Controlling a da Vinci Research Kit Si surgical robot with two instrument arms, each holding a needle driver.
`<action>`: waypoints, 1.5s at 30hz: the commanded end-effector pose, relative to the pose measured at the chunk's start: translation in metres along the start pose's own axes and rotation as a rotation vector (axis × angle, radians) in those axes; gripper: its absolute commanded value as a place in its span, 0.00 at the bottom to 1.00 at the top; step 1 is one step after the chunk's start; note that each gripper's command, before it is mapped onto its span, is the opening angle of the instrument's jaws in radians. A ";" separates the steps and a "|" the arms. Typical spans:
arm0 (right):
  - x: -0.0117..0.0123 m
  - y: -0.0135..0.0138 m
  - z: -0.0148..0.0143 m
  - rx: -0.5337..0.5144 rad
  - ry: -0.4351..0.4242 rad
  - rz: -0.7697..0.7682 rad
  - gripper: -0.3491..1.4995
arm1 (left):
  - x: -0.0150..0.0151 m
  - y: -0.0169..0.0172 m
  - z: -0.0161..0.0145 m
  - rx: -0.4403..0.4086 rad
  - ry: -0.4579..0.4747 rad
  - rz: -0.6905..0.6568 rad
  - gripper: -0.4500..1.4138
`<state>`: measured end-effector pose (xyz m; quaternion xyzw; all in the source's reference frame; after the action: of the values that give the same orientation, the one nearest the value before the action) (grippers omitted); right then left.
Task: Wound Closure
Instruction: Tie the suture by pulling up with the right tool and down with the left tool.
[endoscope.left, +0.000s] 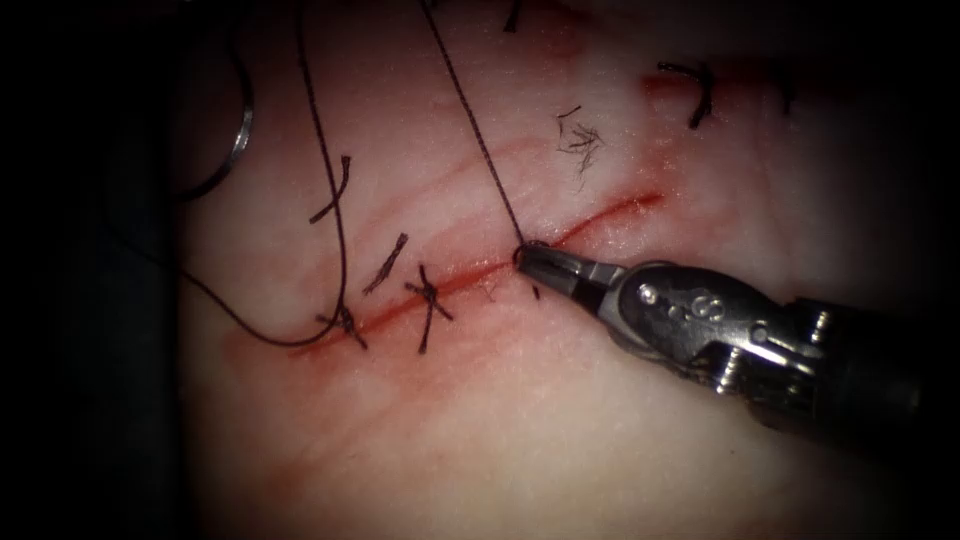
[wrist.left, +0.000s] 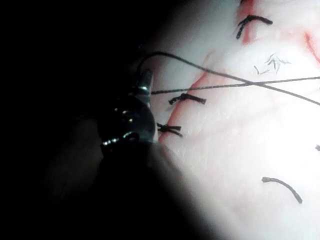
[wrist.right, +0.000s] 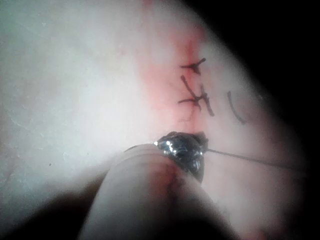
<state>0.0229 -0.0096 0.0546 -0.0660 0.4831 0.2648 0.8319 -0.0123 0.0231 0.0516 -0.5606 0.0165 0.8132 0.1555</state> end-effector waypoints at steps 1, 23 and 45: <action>0.0000 -0.0001 0.0007 0.000 0.005 -0.004 0.00 | 0.0006 -0.0009 0.0004 0.014 0.005 0.014 0.05; -0.0022 -0.0034 0.0005 0.087 -0.014 -0.106 0.00 | 0.0043 -0.0065 -0.0004 0.255 -0.103 0.172 0.05; -0.0042 -0.0056 0.0011 0.180 -0.112 -0.114 0.00 | 0.0059 -0.0088 -0.0015 0.353 -0.118 0.218 0.05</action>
<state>0.0243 -0.0158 0.0575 -0.0036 0.4522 0.1743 0.8747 -0.0101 0.0314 0.0471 -0.4697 0.2079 0.8423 0.1635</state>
